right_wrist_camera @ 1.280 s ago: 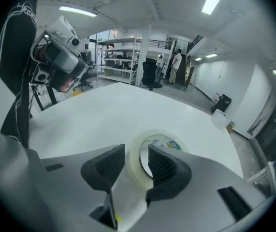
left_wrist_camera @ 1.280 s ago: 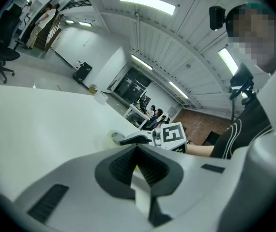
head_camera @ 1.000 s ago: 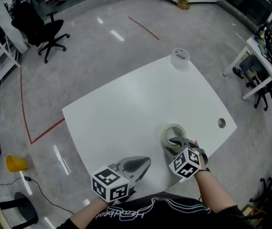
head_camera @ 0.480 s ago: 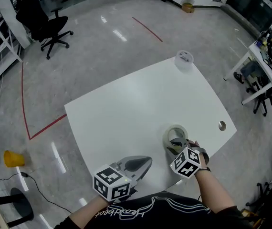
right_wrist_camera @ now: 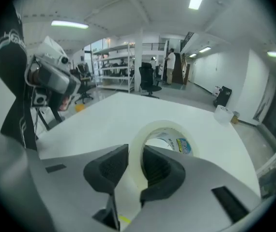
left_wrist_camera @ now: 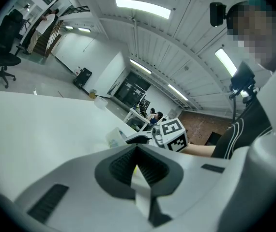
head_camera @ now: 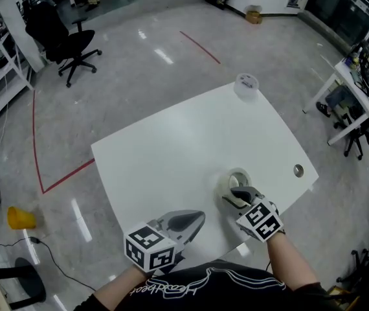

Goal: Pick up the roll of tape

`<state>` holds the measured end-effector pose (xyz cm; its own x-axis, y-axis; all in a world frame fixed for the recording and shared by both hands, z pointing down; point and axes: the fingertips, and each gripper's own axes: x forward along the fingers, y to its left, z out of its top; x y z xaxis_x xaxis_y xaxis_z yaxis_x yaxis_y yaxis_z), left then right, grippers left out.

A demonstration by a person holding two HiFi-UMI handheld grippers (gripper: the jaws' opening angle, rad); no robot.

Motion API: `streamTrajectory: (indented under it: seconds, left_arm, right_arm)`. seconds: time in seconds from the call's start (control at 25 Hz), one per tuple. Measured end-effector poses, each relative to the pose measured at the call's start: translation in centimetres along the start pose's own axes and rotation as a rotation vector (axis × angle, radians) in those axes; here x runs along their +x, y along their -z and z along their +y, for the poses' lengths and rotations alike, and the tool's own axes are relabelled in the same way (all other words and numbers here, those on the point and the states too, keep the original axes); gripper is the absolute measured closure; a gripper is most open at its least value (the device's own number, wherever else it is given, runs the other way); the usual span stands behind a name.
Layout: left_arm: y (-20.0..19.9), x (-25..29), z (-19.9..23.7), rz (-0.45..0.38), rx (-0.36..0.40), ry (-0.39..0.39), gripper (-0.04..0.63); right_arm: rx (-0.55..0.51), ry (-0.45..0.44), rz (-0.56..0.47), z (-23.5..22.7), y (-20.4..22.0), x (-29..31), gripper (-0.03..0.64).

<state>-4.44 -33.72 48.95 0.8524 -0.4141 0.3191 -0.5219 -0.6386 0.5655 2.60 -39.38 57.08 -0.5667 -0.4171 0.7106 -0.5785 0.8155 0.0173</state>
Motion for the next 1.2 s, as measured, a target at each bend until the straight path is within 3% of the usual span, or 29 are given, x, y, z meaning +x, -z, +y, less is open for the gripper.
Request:
streamTrajectory:
  seconds: [0.32, 0.52, 0.8, 1.2]
  left_arm:
    - [-1.9, -2.4, -1.6, -0.079, 0.044, -0.051, 0.592]
    - [-2.2, -4.2, -4.9, -0.121, 0.075, -0.055, 0.592]
    - [-2.5, -6.1, -10.1, -0.177, 0.149, -0.044, 0.592]
    - [-1.9, -7.7, -14.5, -0.196, 0.217, -0.039, 0.592]
  right_arm:
    - [0.328, -0.168, -0.428, 3.5, -5.5, -8.2, 0.522]
    - [0.429, -0.255, -0.611, 6.2, -7.7, -13.8, 0.522]
    - [0.434, -0.297, -0.715, 9.2, -8.4, -19.3, 0.522]
    - [0.433, -0.31, -0.782, 11.9, -7.6, -22.6, 0.522]
